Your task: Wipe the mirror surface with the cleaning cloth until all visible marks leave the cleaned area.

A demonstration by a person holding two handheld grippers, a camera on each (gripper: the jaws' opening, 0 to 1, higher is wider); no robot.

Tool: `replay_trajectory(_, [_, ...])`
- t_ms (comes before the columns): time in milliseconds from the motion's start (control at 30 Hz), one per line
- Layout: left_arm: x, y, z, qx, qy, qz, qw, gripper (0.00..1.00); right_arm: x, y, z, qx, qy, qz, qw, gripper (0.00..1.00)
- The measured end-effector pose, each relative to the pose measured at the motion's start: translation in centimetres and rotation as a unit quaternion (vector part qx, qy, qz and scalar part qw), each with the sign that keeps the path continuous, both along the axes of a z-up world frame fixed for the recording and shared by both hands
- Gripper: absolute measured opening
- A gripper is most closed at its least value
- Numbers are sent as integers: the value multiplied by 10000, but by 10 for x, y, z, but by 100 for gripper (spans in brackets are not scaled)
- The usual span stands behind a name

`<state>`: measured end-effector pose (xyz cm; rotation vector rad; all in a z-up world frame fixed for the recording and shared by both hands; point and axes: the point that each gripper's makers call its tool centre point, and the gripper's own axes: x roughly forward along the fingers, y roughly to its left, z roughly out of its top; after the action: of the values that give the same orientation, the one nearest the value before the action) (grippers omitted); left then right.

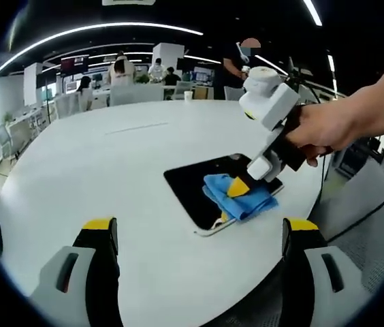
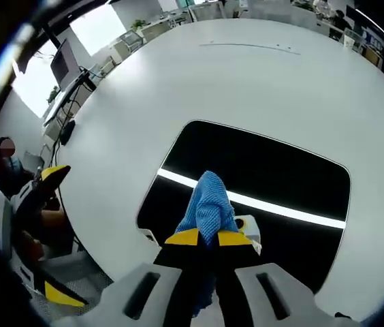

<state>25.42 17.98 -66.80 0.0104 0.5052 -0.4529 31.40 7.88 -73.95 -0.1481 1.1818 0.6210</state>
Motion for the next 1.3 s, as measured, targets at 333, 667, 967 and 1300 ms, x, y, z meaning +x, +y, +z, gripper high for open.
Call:
replay_trajectory(333, [-7, -5, -2, 115, 45, -174, 9998, 99, -8, 0, 1, 15, 14, -36, 10000, 1])
replay_trajectory(667, [-6, -3, -1, 58, -12, -173, 9998, 99, -21, -1, 2, 52, 49, -2, 10000, 1])
replay_trajectory(967, [-7, -2, -7, 136, 66, -208, 9997, 99, -21, -1, 2, 79, 68, 31, 9999, 1])
replay_trajectory(1300, [-7, 0, -8, 219, 55, -189, 9996, 99, -23, -5, 2, 34, 52, 127, 9999, 1])
